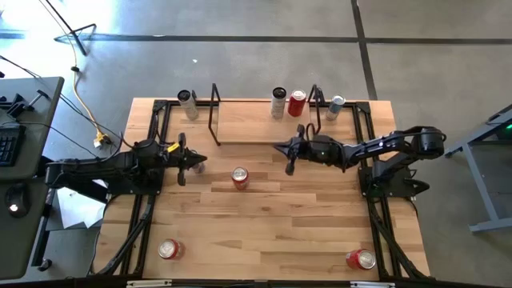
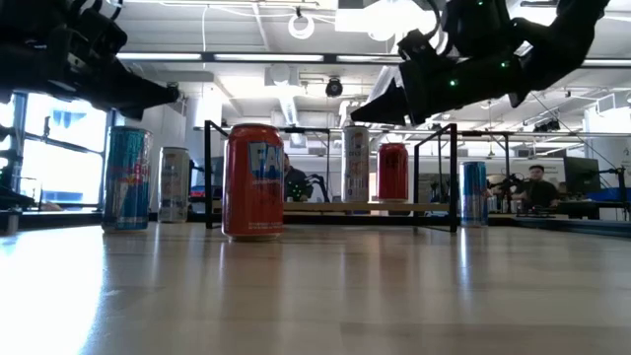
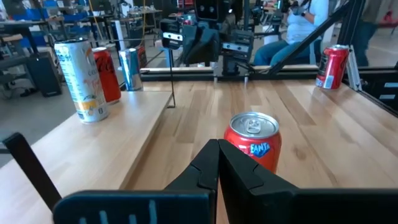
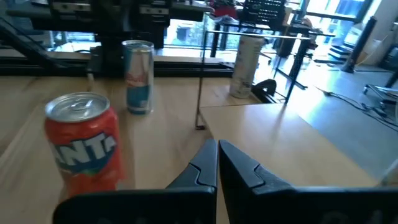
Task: Place canned beverage on shelf
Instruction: Put the top red soda can on the shelf
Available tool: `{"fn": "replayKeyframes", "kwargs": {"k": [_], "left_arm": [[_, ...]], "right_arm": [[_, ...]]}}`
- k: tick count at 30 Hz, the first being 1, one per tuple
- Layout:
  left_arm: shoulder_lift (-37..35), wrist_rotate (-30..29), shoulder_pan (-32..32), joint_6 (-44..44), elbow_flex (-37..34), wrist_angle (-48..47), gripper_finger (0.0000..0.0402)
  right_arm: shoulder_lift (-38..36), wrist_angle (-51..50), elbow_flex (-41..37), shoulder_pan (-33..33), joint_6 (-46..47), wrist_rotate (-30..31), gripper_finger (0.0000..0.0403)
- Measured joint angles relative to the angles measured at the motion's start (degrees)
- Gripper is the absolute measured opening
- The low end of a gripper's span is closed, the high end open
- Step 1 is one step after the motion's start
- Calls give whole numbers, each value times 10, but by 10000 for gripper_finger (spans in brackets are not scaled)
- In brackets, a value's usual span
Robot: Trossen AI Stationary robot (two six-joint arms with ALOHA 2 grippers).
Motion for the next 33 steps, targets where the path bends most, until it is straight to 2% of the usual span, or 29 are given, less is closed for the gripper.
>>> {"fn": "replayKeyframes", "kwargs": {"k": [8, 13, 18, 20, 25, 30, 33], "left_arm": [[79, -10, -10, -15, 38, -8, 0], [122, -72, -43, -15, 69, -43, 0], [161, -106, -88, -16, 98, -40, 1], [179, -140, -108, -19, 111, -32, 5], [231, -226, -156, -19, 140, -25, 47], [295, -236, -194, -24, 165, -15, 108], [340, -236, -219, -27, 172, 16, 131]], "right_arm": [[0, -15, 0, 16, 1, 1, 0], [0, -21, 0, 24, 0, 1, 0], [0, -33, 0, 26, 0, 1, 0], [0, -39, 0, 26, 0, 1, 0], [0, -54, 0, 26, 16, 1, 0], [0, -65, 0, 32, 33, -1, 0], [0, -64, 0, 42, 33, -3, 0]]}}
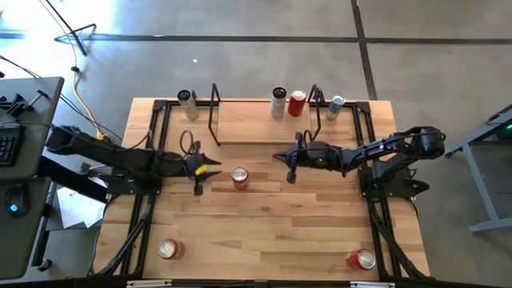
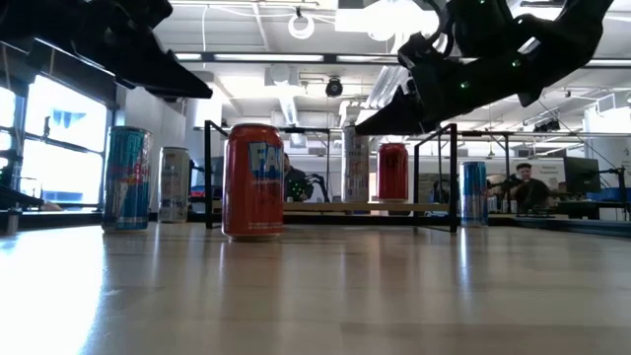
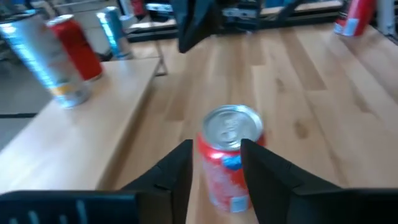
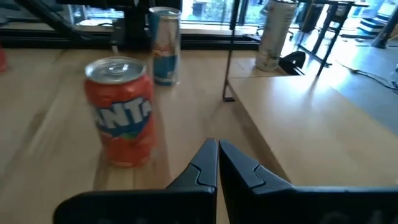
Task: Place canned beverage on shelf
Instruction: Put the top red soda can on the shelf
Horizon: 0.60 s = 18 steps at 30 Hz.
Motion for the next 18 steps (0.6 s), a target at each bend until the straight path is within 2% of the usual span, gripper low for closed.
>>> {"fn": "replayKeyframes", "kwargs": {"k": [3, 7, 12, 16, 18], "left_arm": [[43, 0, -21, -7, 7, 38, 136], [91, -13, -56, -10, 28, 48, 117], [149, -72, -100, -26, 36, 64, 62], [208, -80, -109, -78, 36, 96, 13], [239, -93, -109, -101, 36, 118, 4]], "right_arm": [[0, -6, 4, 9, 3, -21, 0], [8, -12, 26, 26, 17, -26, 0], [50, -15, 63, 41, 4, 0, 0], [93, -17, 89, 40, 12, 26, 0], [114, -16, 102, 40, 19, 40, 0]]}}
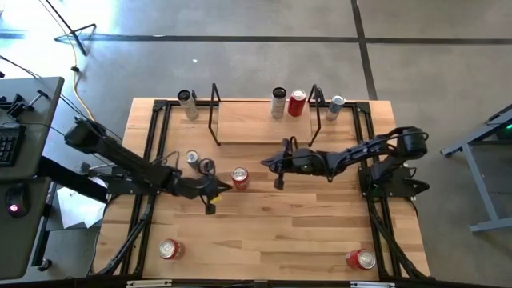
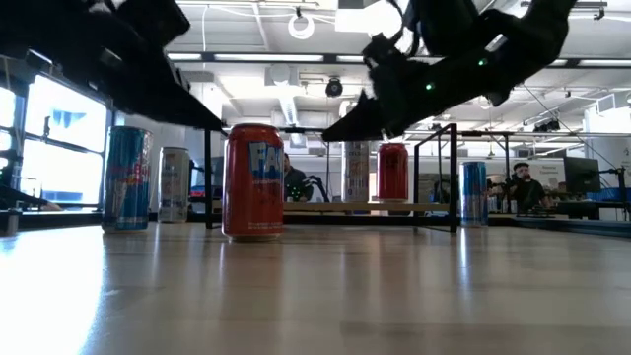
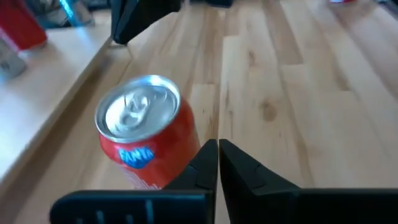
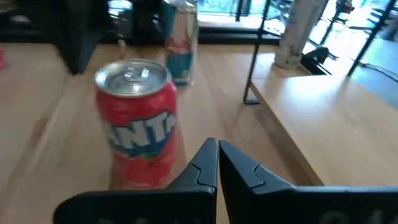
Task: Place canned beverage on shelf
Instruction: Put the top red soda can on the shelf
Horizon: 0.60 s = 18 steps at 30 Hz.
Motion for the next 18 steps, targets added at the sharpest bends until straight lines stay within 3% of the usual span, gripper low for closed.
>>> {"fn": "replayKeyframes", "kwargs": {"k": [8, 18], "left_arm": [[92, -51, 14, -33, 0, 86, 1], [94, -136, 16, -43, 0, 76, 1]], "right_arm": [[82, 3, 67, 0, 26, 19, 0], [132, 0, 104, 12, 63, 18, 0]]}}
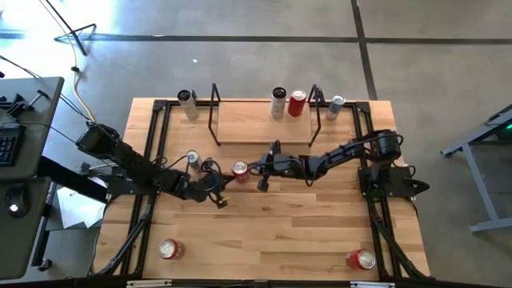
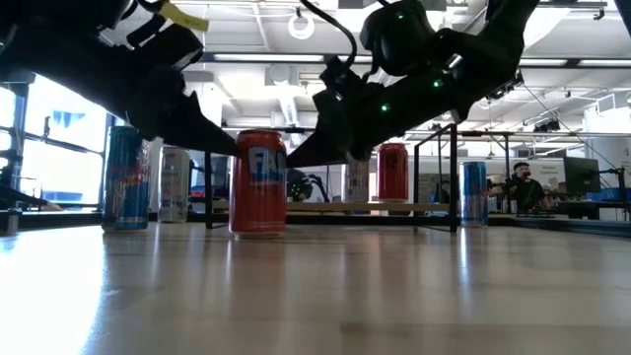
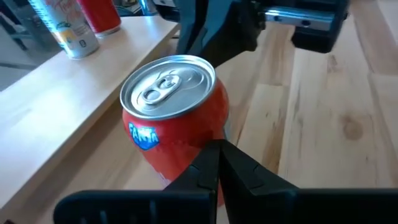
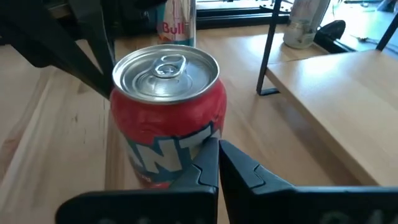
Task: Place canned beverage on shelf
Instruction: Put the top red soda can on the shelf
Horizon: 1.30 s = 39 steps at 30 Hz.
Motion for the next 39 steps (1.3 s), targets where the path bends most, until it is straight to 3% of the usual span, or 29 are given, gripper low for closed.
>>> {"fn": "replayKeyframes", "kwargs": {"k": [8, 19, 25, 33, 39], "left_arm": [[-14, -38, 2, -3, 0, -40, 0], [-123, -31, 1, -25, 0, -161, 0], [-160, 39, 1, -45, -14, -123, 3], [-110, 94, 0, -104, -22, -105, 73], [-24, 89, 4, -91, -22, 6, 119]], "right_arm": [[0, -17, -3, 22, 25, -8, 0], [-2, -37, -3, 38, 18, -3, 0], [-36, -87, -4, 34, -9, 86, 0], [-22, -21, -4, -1, 11, 84, 0], [-9, 15, -4, -8, 11, 43, 0]]}}
